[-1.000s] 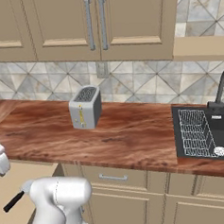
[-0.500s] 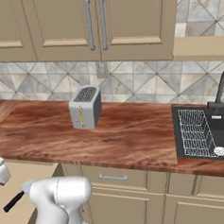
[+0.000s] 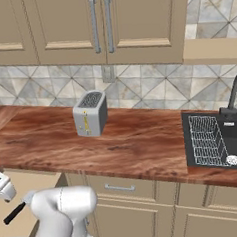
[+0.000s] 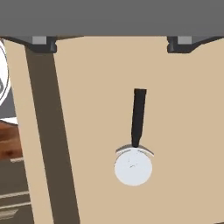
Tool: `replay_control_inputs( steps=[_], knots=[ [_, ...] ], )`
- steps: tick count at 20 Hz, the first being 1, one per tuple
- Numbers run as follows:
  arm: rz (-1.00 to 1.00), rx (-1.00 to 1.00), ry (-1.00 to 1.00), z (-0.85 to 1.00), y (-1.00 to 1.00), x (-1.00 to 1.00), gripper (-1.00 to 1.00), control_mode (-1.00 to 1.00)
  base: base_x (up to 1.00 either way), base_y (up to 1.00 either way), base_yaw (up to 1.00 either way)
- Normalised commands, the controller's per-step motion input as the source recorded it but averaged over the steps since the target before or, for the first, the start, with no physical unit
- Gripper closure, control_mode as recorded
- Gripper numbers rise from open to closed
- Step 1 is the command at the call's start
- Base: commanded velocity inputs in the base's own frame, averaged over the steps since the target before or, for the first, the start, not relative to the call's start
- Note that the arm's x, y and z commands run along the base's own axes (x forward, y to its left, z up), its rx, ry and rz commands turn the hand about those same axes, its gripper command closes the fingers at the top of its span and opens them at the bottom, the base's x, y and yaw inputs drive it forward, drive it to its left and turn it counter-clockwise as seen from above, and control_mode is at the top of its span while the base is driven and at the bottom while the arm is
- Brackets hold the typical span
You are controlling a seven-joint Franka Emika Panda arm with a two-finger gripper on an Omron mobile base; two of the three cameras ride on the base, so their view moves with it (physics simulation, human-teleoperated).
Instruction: Take the pizza cutter from the drawer on the left and place it on the dining counter for cutting.
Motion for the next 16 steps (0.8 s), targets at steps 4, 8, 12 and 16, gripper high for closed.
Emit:
replay_control_inputs(
  steps=[4,8,12,16],
  knots=[
    [0.04,0.0,0.0,-0.47,0.35,0.37,-1.0,-1.0,0.0,0.0,0.0],
    [0.01,0.0,0.0,-0.18,0.23,0.45,-1.0,-1.0,0.0,0.0,0.0],
    [0.0,0.0,0.0,-0.34,0.22,0.42,-1.0,-1.0,0.0,0.0,0.0],
    [0.0,0.0,0.0,-0.46,0.2,0.24,-1.0,-1.0,0.0,0.0,0.0]
  ],
)
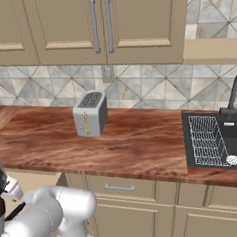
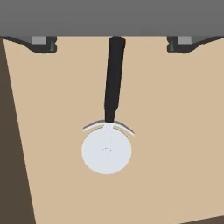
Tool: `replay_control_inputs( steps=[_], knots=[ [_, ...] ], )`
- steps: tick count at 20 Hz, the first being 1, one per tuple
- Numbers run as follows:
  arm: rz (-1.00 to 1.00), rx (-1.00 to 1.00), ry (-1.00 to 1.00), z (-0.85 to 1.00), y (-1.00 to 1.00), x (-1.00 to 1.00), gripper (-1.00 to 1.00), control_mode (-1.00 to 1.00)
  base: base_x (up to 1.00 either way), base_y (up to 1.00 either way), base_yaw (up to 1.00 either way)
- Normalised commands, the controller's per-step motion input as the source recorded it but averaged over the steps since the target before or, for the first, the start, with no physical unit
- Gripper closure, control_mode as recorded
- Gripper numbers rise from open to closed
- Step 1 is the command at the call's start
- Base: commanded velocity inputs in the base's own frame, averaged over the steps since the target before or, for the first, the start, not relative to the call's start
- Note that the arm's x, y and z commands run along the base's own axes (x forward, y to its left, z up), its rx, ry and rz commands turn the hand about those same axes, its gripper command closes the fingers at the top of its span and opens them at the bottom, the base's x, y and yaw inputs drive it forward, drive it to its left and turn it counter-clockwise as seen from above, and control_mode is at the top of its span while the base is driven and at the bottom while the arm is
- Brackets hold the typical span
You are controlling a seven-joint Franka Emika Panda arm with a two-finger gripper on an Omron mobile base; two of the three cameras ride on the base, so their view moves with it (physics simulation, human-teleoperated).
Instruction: Take the pizza cutter from the drawer on the left and place it on the dining counter for cutting.
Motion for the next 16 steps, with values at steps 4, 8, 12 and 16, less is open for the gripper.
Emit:
replay_control_inputs(
  steps=[4,8,12,16],
  knots=[
    [0.0,0.0,0.0,-0.51,0.2,0.2,-1.0,-1.0,0.0,0.0,0.0],
    [0.0,0.0,0.0,-0.36,0.12,0.12,-1.0,-1.0,0.0,0.0,0.0],
    [0.0,0.0,0.0,-0.08,0.0,0.0,-1.0,-1.0,0.0,0.0,0.0],
    [0.0,0.0,0.0,-0.23,0.0,0.0,-1.0,-1.0,0.0,0.0,0.0]
  ],
)
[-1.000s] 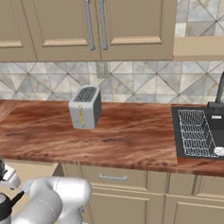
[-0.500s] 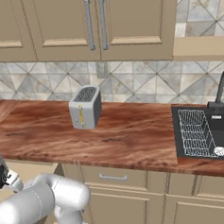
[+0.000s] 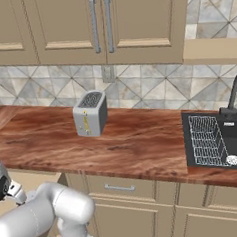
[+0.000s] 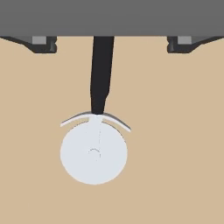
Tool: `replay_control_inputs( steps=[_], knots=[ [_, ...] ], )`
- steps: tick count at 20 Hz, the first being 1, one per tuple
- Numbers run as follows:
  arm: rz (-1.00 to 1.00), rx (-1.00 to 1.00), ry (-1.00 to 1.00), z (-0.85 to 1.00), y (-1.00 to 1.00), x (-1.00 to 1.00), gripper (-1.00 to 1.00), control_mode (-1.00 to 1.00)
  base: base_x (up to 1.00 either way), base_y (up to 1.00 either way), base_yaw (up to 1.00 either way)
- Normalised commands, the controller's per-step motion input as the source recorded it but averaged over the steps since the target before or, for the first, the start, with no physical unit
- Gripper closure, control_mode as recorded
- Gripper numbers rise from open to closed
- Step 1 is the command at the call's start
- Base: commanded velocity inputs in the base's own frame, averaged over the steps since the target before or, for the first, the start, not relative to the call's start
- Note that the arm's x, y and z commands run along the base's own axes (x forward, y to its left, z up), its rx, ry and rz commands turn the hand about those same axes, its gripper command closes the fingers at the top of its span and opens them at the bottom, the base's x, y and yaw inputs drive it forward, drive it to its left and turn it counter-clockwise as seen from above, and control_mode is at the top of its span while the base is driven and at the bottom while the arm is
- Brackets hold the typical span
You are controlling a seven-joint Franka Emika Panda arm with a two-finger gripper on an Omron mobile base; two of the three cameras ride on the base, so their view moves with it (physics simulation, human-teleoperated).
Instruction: Take the pizza cutter from the drawer on the left and place it on the dining counter for cutting.
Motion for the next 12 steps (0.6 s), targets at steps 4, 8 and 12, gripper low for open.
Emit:
replay_control_inputs(
  steps=[4,8,12],
  knots=[
    [0.0,0.0,0.0,-0.38,0.0,0.0,-1.0,-1.0,0.0,0.0,0.0],
    [0.0,0.0,0.01,-0.27,0.0,0.0,-1.0,-1.0,0.0,0.0,0.0],
    [0.0,0.0,0.02,-0.24,0.0,0.0,-1.0,-1.0,0.0,0.0,0.0]
  ],
)
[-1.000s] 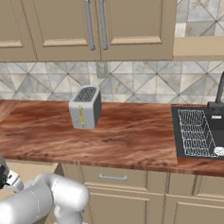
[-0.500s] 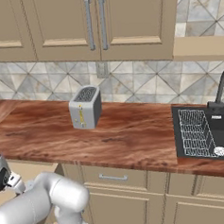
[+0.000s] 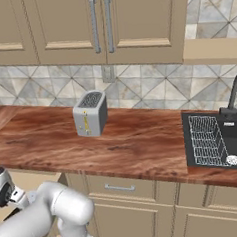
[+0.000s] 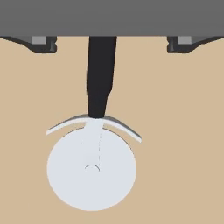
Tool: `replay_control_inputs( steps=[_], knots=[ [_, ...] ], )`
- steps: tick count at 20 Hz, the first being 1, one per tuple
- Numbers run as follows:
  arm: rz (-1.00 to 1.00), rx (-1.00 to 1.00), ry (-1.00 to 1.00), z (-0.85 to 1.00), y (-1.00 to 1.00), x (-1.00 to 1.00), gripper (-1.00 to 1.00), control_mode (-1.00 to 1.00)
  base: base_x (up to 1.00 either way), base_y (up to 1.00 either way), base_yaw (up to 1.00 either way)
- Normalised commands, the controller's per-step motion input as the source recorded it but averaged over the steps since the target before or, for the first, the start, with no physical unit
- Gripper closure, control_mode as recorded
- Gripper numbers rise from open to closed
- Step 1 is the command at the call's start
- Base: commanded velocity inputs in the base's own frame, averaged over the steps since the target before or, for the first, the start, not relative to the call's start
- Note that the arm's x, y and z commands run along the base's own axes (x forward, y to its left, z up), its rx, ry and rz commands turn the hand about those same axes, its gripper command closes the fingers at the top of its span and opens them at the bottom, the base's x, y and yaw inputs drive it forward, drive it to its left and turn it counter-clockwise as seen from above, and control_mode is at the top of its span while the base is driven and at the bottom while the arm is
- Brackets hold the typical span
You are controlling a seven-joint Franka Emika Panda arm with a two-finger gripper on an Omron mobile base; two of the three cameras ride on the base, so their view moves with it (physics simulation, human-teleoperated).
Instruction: Take the pizza cutter from the drawer on the left and place it on the dining counter for cutting.
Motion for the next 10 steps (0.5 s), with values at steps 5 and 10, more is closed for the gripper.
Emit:
replay_control_inputs(
  steps=[5,10],
  knots=[
    [0.0,0.0,0.02,-0.25,0.0,0.0,-1.0,-1.0,0.0,0.0,0.0],
    [0.0,0.0,0.01,-0.2,0.0,0.0,-1.0,-1.0,0.0,0.0,0.0]
  ],
)
